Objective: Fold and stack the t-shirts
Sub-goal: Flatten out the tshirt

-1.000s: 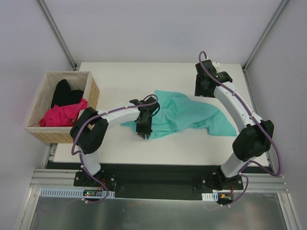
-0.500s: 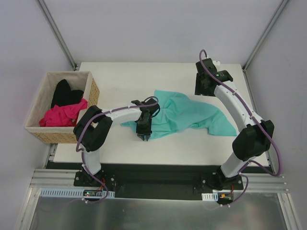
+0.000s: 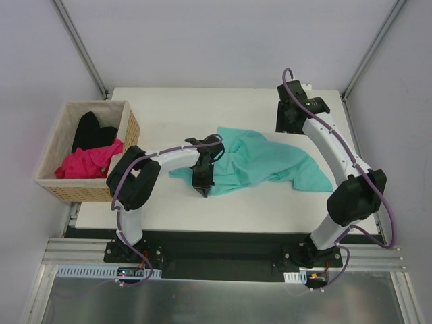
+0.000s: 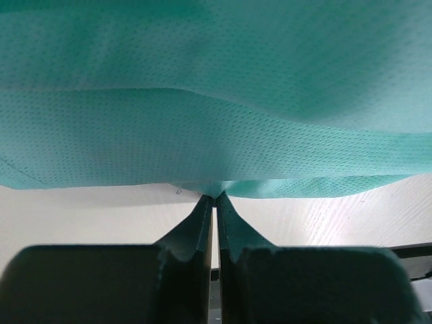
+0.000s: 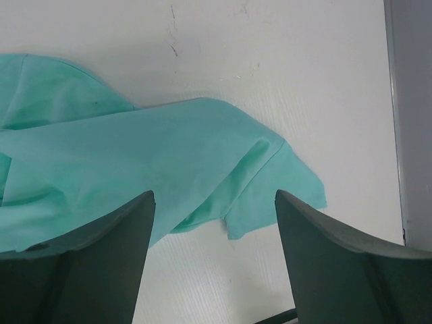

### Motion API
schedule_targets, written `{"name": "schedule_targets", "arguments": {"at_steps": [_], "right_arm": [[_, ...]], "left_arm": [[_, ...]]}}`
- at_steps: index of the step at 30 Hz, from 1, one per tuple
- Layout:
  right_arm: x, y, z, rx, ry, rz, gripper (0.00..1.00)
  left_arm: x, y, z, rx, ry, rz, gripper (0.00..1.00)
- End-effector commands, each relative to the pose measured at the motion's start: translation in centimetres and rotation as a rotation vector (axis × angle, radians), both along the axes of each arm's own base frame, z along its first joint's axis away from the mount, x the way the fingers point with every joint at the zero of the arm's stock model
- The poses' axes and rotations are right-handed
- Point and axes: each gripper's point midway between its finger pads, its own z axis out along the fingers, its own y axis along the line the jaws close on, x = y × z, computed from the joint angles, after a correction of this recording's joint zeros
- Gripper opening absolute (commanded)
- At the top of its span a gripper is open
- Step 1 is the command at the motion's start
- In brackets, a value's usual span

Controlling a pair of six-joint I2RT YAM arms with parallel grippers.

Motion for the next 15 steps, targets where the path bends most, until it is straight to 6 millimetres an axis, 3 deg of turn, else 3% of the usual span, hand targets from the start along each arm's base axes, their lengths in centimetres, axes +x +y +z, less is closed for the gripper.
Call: {"name": "schedule_targets", "arguments": {"at_steps": [1, 4, 7, 15], "right_arm": [[0.4, -0.4, 1.2, -0.011, -0.016, -0.005, 0.75], [0.5, -0.2, 1.0, -0.003, -0.010, -0.002, 0.75], [0.6, -0.1, 0.6, 0.003, -0.002, -0.003, 0.75], [1.1, 0.1, 0.0, 0.020, 0.003, -0.016, 0.75]], "left_arm": [[1.0, -0.7, -0.1, -0.039, -0.020, 0.003, 0.00], [1.3, -0.2, 0.5, -0.033, -0.043, 0.023, 0.00], [2.3, 0.5, 2.3, -0.046, -0.106, 0.066, 0.00], [4.3, 3.4, 10.5, -0.115, -0.314, 0.185, 0.00]]}}
